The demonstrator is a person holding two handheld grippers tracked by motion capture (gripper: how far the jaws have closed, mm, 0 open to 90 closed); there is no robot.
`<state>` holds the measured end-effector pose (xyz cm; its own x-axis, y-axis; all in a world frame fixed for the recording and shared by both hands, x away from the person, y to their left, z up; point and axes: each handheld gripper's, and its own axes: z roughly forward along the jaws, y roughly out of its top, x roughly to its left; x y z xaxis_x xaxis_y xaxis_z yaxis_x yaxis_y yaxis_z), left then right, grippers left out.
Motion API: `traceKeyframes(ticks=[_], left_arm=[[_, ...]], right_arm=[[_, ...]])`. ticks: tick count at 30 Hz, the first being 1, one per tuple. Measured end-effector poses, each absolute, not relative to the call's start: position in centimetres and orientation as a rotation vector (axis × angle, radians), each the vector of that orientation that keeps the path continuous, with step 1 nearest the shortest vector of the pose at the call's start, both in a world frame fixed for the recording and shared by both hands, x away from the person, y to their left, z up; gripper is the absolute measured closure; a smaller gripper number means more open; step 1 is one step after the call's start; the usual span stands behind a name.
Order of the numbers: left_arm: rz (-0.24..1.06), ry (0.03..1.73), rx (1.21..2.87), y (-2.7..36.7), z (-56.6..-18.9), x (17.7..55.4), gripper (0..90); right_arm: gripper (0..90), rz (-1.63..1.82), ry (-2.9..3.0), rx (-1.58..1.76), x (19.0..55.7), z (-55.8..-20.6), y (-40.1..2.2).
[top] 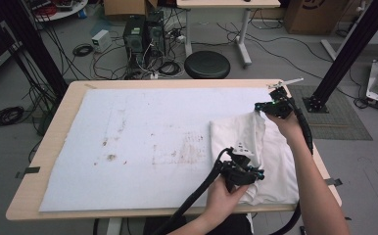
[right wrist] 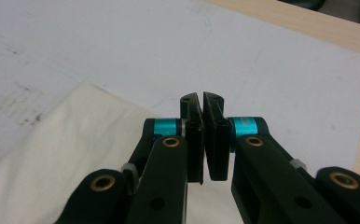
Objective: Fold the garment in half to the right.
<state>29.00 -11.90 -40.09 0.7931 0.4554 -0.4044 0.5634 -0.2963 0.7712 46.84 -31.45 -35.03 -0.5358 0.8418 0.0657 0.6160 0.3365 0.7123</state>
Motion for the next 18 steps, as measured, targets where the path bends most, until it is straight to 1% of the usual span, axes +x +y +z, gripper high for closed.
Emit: traceKeyframes(ticks=[9, 18], left_arm=[[-0.135, 0.753, 1.963, -16.1, -40.1, 30.2, 83.3], [-0.129, 0.768, 1.997, -18.8, -40.4, 30.8, 83.2]], right_arm=[[87.9, 0.927, 2.291, 1.320, 47.9, -36.4, -34.7], [87.9, 0.863, 2.279, 1.337, 48.5, -37.6, -37.0]])
